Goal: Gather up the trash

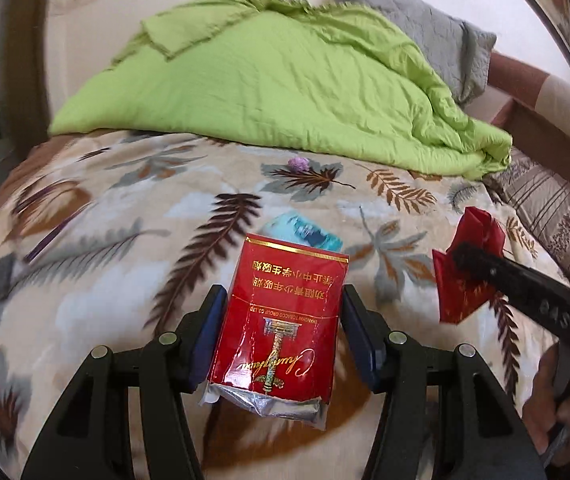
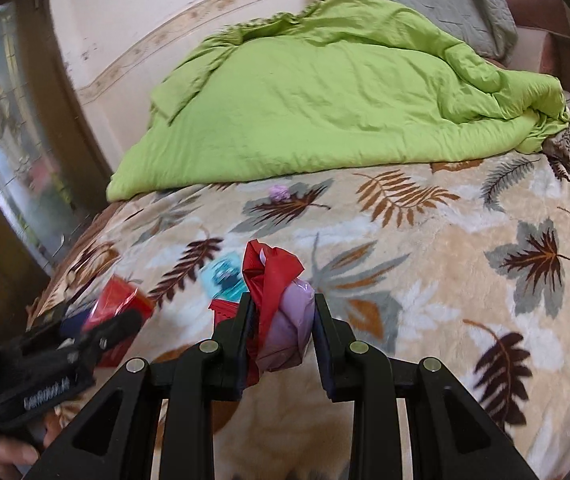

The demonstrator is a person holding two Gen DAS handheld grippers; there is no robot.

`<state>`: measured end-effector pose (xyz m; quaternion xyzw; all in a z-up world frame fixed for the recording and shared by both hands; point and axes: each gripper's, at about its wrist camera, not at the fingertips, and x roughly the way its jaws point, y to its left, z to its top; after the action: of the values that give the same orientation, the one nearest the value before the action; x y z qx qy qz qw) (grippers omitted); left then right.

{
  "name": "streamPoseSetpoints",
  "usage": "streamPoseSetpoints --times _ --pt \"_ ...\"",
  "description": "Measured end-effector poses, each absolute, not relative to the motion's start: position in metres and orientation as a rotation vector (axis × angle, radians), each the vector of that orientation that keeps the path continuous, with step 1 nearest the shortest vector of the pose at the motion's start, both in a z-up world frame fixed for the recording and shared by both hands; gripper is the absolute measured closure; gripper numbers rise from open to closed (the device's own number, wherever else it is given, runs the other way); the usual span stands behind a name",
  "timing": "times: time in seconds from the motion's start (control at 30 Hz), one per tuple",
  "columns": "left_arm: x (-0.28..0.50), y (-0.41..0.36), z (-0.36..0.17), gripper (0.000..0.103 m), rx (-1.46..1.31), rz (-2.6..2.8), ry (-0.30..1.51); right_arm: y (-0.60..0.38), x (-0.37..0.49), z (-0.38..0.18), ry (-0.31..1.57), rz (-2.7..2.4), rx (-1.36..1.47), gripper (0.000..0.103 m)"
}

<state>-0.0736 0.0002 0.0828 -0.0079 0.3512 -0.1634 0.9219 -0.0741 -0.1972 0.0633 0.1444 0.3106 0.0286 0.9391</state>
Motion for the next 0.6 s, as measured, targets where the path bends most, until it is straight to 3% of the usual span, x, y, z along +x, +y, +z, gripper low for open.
streamPoseSetpoints --times 0.2,0.6 --pt "-0.118 0.014 0.079 0.047 -0.002 -0.288 0.649 -0.186 -0.115 0.063 0.651 0.074 0.227 0.073" --pt "-0.118 0.003 0.065 0.047 0.058 -0.258 0.654 -0.189 -0.154 0.061 0.652 0.059 0.209 0.073"
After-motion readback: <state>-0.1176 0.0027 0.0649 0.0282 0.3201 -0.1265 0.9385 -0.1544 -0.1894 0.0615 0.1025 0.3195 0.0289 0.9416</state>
